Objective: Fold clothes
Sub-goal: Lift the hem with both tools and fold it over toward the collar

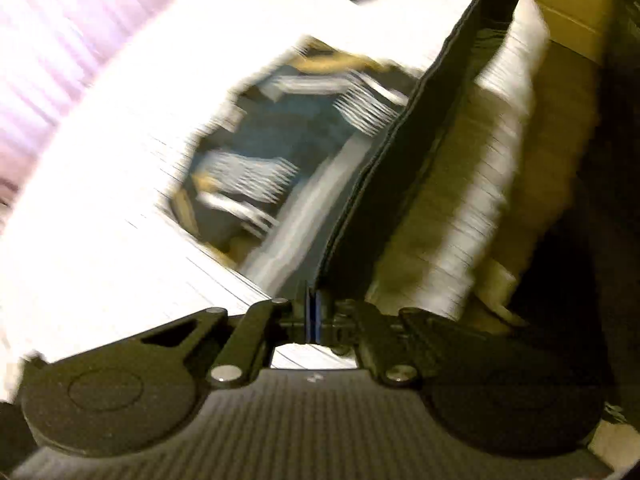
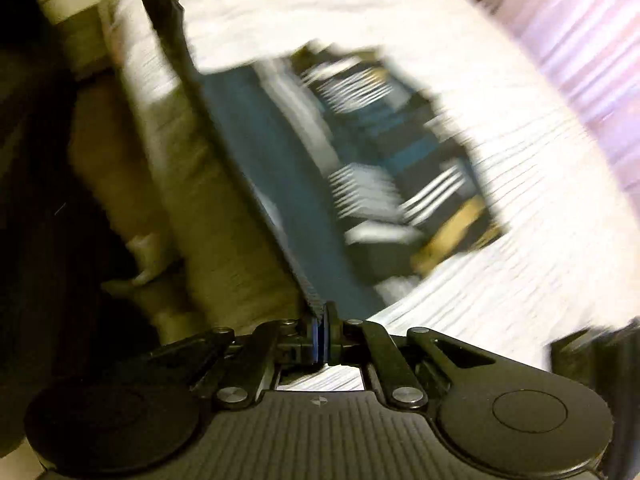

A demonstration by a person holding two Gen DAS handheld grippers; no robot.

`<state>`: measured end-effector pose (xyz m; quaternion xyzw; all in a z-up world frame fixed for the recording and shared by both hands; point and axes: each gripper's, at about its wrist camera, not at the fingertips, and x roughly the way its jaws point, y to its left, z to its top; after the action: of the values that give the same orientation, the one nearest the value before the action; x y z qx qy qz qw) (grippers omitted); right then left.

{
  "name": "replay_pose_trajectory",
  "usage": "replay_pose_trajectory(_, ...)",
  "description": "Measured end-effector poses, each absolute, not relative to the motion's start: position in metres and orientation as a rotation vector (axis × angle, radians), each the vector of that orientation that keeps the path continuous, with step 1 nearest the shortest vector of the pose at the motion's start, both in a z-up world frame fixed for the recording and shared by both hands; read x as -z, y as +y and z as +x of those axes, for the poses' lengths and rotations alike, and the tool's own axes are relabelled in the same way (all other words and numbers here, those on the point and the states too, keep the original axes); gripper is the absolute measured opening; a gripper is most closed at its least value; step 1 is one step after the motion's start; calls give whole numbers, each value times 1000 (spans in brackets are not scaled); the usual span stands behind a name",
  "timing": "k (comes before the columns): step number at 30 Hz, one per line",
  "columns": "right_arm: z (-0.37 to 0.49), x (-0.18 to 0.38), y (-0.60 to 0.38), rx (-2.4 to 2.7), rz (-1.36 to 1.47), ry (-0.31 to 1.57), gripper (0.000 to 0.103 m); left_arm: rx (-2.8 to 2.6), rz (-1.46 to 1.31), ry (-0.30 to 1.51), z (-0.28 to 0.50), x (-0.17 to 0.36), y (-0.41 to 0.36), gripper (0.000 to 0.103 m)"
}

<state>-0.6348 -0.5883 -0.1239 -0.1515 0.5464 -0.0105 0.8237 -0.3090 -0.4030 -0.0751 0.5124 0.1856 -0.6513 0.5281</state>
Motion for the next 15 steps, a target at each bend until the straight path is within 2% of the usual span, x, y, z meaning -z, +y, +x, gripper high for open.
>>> replay_pose_trajectory(3, -602, 106, -633, 70, -383, 1091, 0, 1508, 1191, 373, -283, 58, -448, 1)
replay_pose_trajectory(7, -547, 95, -686, 103, -438, 1057, 0, 1466, 1143, 384, -238, 49, -513, 1)
replay_pose_trajectory(15, -450, 128, -758, 157, -427, 1181, 1, 1518, 1135, 437, -166, 89, -610, 1)
